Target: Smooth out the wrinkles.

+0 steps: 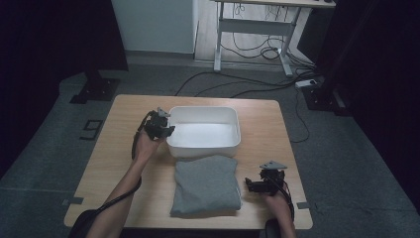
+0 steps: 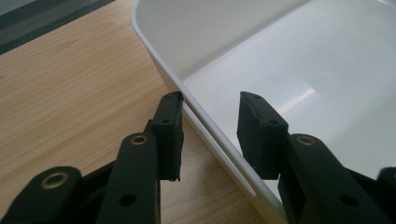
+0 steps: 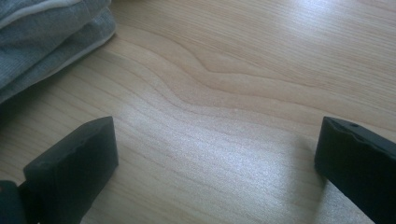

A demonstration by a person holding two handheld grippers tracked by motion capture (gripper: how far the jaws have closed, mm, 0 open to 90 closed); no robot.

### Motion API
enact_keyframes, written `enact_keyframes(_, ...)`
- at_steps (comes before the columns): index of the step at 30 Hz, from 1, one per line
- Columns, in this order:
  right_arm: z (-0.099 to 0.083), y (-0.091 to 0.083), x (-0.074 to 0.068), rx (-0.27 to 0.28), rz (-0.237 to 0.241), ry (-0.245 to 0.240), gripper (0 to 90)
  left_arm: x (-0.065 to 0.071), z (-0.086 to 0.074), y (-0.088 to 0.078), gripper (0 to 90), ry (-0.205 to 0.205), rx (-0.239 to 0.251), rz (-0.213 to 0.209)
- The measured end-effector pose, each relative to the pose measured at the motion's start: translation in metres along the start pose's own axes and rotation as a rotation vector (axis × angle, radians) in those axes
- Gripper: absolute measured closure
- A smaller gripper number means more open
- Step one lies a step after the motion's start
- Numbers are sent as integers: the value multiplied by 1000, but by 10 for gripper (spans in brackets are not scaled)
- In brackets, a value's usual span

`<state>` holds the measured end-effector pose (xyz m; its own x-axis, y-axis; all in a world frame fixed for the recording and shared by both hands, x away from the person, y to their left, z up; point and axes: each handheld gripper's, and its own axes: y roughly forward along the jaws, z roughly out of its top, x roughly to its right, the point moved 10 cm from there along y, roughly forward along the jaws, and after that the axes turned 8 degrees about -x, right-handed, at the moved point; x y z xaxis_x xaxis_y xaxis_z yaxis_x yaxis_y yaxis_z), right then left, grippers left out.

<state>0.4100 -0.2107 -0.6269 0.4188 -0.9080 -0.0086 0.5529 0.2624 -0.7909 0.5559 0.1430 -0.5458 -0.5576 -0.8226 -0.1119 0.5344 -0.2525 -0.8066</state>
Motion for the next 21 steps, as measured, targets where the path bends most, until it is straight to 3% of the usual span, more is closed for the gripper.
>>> enact_keyframes(21,0,0,0,0,0,-1,0,18,-14,-13,590,44,1,-16)
